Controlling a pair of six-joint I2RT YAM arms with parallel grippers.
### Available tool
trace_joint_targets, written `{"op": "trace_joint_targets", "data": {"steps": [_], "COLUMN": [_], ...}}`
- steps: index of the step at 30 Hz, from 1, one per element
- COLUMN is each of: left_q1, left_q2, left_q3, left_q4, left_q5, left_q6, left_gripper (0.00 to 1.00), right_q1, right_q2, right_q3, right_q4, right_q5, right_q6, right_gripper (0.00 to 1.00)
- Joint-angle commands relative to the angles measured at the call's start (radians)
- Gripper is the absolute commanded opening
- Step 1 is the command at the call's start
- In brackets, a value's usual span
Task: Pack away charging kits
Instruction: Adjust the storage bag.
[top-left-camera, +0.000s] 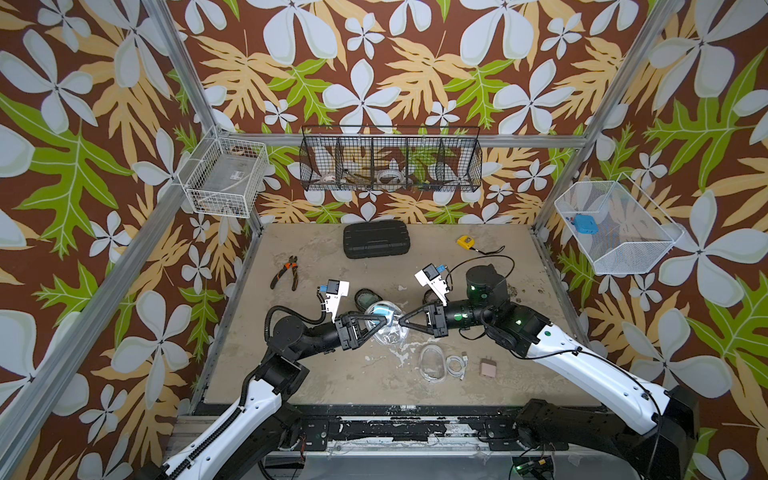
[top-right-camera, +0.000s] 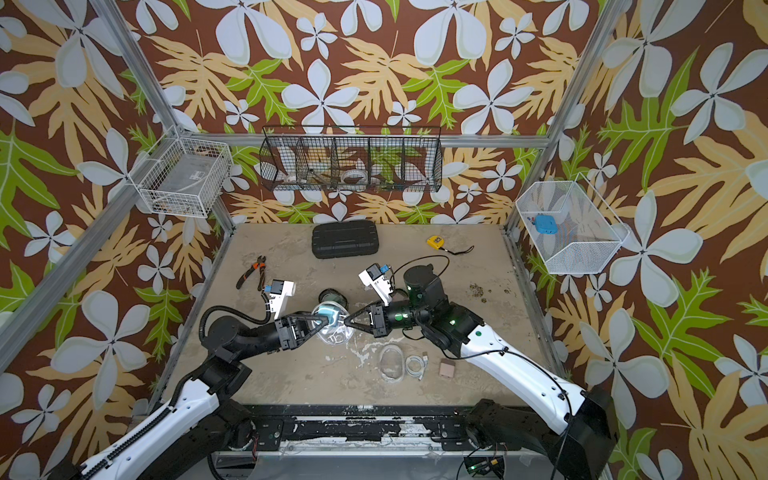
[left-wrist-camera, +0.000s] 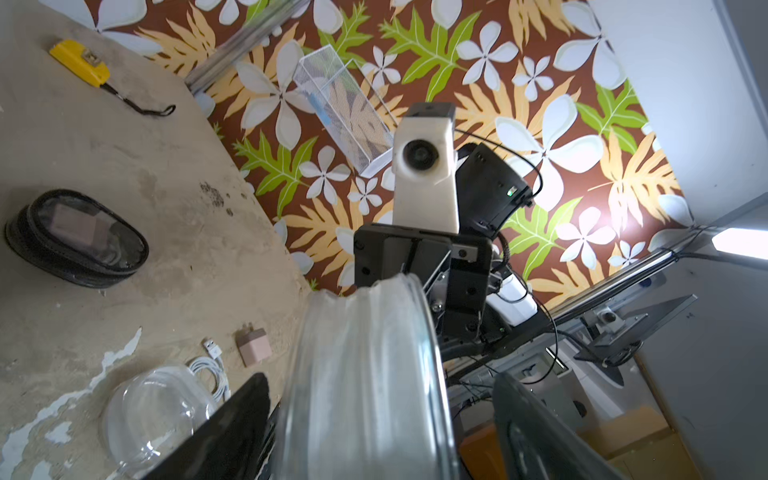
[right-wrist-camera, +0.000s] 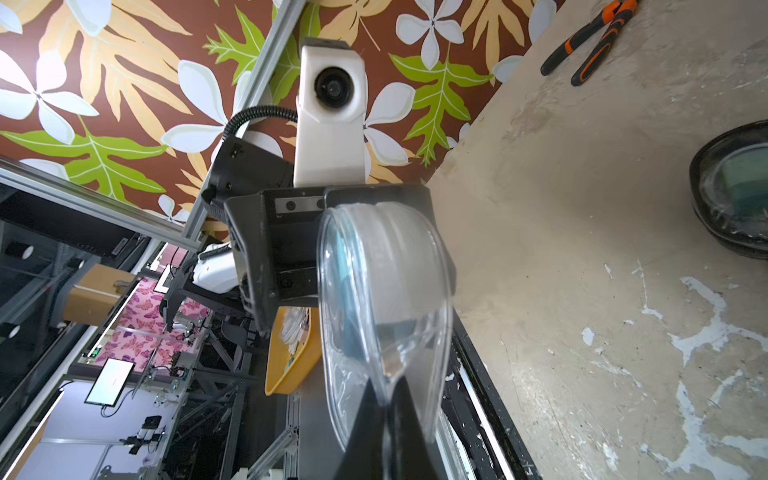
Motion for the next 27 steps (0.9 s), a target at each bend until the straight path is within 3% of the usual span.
{"op": "trace_joint_targets", "data": {"steps": [1, 5, 11, 15, 19, 23, 27], "left_q1": [-0.002, -0.023, -0.025, -0.025, -0.025, -0.014, 0.037], "left_q2": [0.039, 0.098, 0.092, 0.061, 0.062, 0.055, 0.074], "left_q3": [0.013, 0.031, 0.011, -0.018, -0.018, -0.006, 0.038], "left_q4": [0.145, 0.146, 0.111, 0.132, 0.157, 0.146, 0.1], "left_q5": [-0.075, -0.045, -0.093, -0.146, -0.182, -0.237, -0.172], "left_q6": [-0.08, -0.085, -0.115, -0.147, -0.168, -0.203, -0.241], "left_gripper": [0.84, 0.81, 0.6, 0.5, 0.33, 0.26, 0.21], "right_q1": [0.006, 0.013, 0.042, 0.045, 0.074, 0.1, 0.101], "right_q2": [0.014, 0.03, 0.025, 0.041, 0.06, 0.044, -0.062], "right_q3": [0.017, 0.023, 0.019, 0.025, 0.038, 0.067, 0.067], "right_q4": [0.029, 0.032, 0.062, 0.063, 0.073, 0.035, -0.067], "right_q5": [0.05, 0.092, 0.199, 0.201, 0.195, 0.172, 0.247], "right_q6": [0.037, 0.056, 0.096, 0.103, 0.109, 0.05, -0.073], "right_gripper": [0.0, 0.0, 0.0, 0.0, 0.0, 0.18, 0.31]}}
